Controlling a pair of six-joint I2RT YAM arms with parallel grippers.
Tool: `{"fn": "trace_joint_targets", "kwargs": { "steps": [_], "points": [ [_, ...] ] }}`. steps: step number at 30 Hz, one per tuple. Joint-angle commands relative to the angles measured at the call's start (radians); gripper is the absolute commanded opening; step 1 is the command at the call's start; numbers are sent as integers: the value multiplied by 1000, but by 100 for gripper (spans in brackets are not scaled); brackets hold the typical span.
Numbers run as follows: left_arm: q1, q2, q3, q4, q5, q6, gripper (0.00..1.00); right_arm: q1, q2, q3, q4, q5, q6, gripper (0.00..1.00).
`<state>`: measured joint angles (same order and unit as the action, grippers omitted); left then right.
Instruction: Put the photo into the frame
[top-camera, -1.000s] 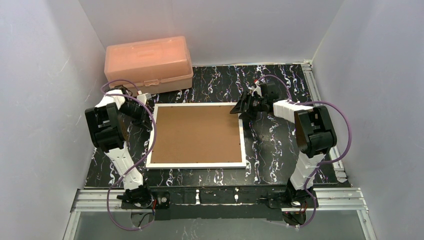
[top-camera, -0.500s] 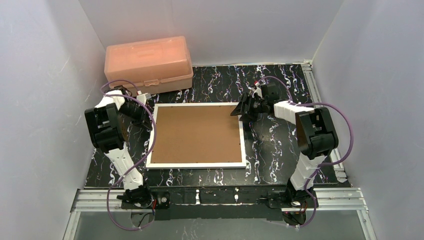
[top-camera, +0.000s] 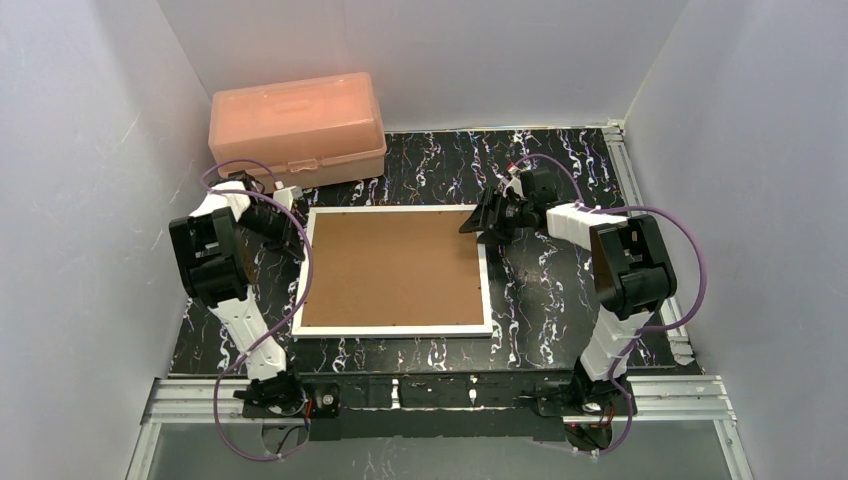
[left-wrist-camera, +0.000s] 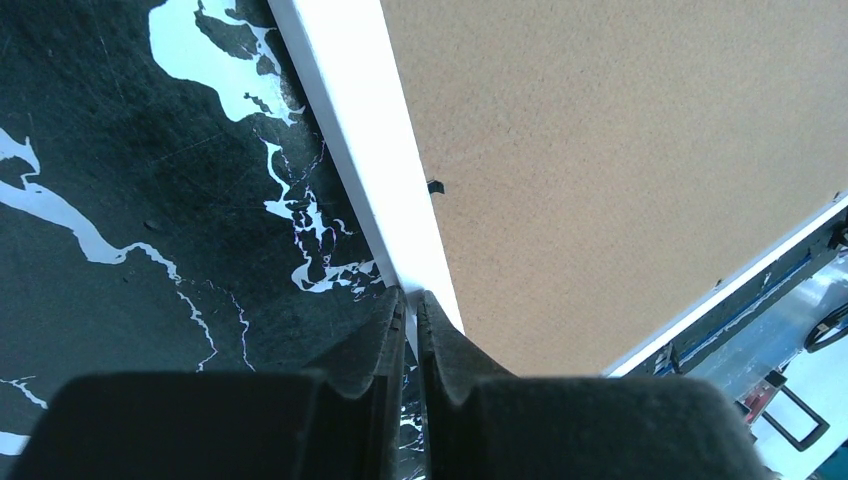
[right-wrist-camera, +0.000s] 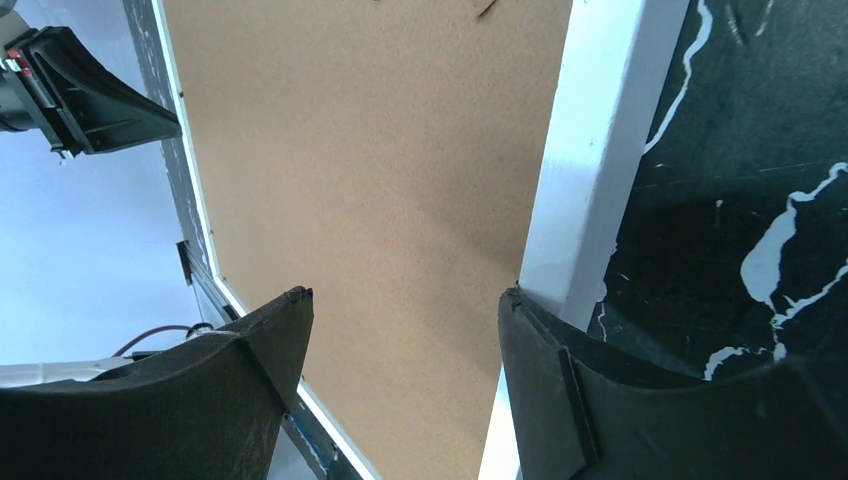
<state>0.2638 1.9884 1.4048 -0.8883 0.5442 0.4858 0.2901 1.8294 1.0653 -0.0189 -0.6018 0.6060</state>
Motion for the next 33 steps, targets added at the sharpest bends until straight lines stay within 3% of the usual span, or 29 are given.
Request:
{"fn": "trace_joint_targets", "kwargs": {
  "steps": [1,14,22,33],
  "points": [
    [-35,33,-53,40,-62,32,2,22,23,-22,8,4,13,77],
    [-40,29,-59,46,-63,35,2,28,21,-3,-2,6,10,76],
    [-40,15,-55,45,-74,45,2,-64,-45,28,-85,-19,-33,76],
    [-40,14,-54,41,-75,44,2,-64,-48,22,-39,-30,3,76]
  ]
}}
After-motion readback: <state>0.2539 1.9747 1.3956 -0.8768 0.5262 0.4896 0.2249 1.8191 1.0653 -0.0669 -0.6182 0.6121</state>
